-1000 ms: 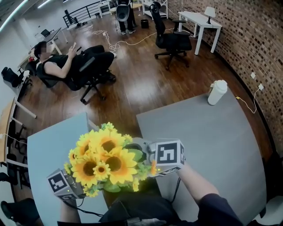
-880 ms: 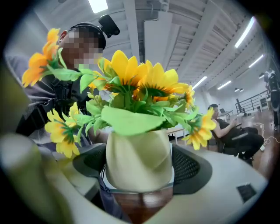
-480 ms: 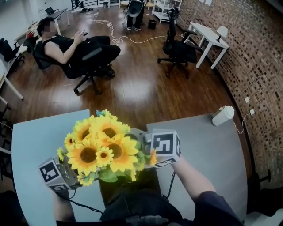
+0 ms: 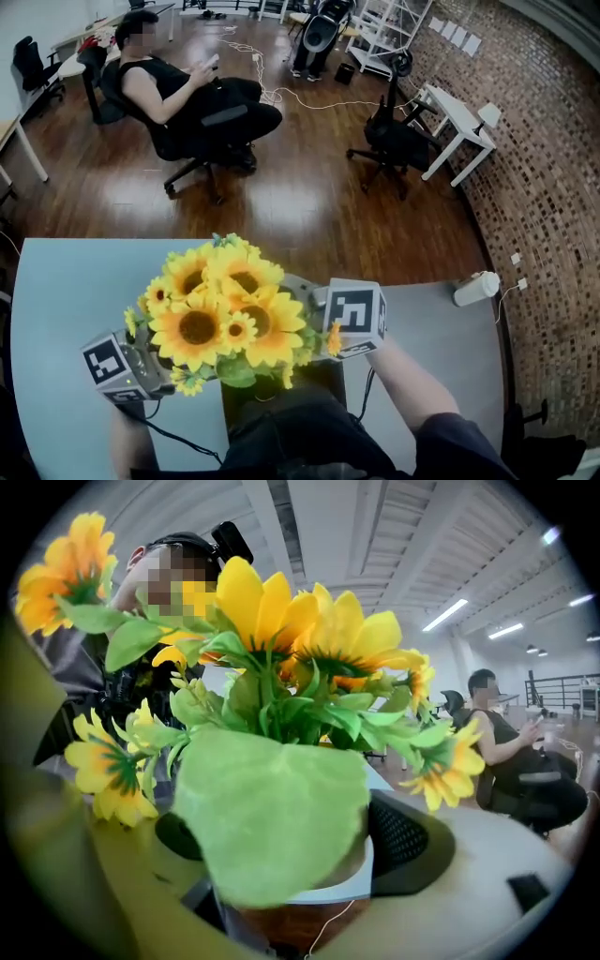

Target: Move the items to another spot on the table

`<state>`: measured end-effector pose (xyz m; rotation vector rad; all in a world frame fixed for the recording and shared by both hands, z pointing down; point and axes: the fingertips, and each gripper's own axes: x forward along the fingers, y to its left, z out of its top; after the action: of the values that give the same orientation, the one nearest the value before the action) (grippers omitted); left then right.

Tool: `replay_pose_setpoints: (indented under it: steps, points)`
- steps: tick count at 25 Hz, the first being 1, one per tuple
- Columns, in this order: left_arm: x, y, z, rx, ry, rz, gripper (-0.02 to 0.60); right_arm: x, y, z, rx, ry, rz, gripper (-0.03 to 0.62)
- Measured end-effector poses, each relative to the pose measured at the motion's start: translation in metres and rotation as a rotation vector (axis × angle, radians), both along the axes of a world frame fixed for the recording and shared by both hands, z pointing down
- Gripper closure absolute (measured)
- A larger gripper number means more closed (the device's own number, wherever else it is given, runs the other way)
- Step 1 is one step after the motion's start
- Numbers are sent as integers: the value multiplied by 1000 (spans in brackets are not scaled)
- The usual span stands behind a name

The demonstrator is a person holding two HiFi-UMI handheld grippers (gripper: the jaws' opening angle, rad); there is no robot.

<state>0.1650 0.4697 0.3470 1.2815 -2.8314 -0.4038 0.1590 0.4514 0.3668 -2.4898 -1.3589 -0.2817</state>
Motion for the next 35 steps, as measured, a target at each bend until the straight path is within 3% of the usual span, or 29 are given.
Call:
replay_pose_setpoints:
  steps: [6,14,21,25,28,35]
  points:
    - [-3,8,3,-17,-18,-25,101,-4,10,3,16,-34,-37,123]
    - [19,106,-2,-12,-42,-70,101,17,106,2,17,-37,-71,123]
    - [6,129,4,-24,-39,-125,100,3,130,7,-7,-33,-125,123]
    - [-23,128,22,-72,18,-127,100,-24,134,18,14,-52,-152,124]
    - [-62,129,29,-62,43,-122,100,-62,134,25,9,-31,-145,125]
    - [-152,124,22,-61,111,-78,100,-151,131,10,-92,81,-89,125]
